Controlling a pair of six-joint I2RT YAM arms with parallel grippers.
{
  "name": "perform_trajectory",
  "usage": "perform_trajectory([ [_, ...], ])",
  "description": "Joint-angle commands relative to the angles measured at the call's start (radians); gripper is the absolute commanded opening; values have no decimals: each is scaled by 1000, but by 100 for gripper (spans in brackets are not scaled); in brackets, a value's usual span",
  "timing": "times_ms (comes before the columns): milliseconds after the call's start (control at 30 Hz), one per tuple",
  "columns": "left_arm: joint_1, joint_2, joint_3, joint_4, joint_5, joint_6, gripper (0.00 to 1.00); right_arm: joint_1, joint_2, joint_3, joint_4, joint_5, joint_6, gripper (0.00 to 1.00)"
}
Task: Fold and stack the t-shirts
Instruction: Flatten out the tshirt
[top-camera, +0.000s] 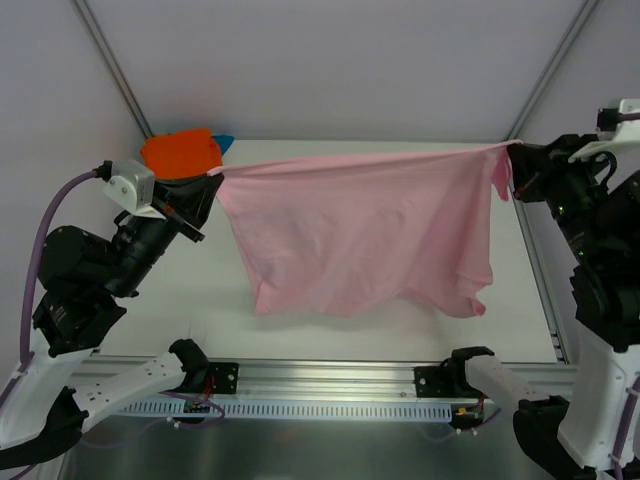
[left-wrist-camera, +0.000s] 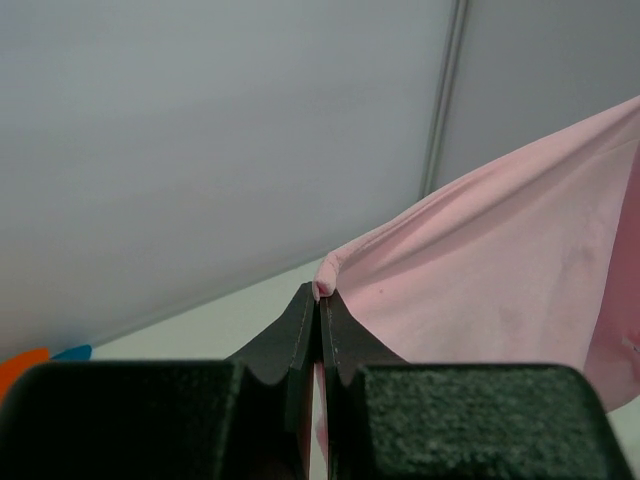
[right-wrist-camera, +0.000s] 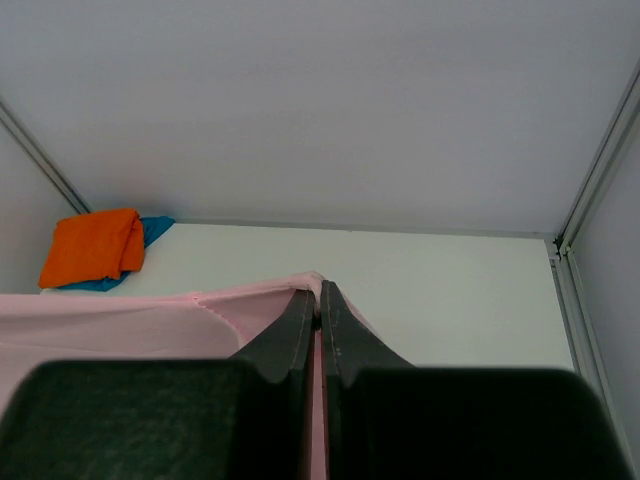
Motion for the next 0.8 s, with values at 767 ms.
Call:
perform_trajectory([
  [767, 6, -121, 81, -17, -83, -22, 0, -5, -167, 220, -6, 117, 9, 1],
])
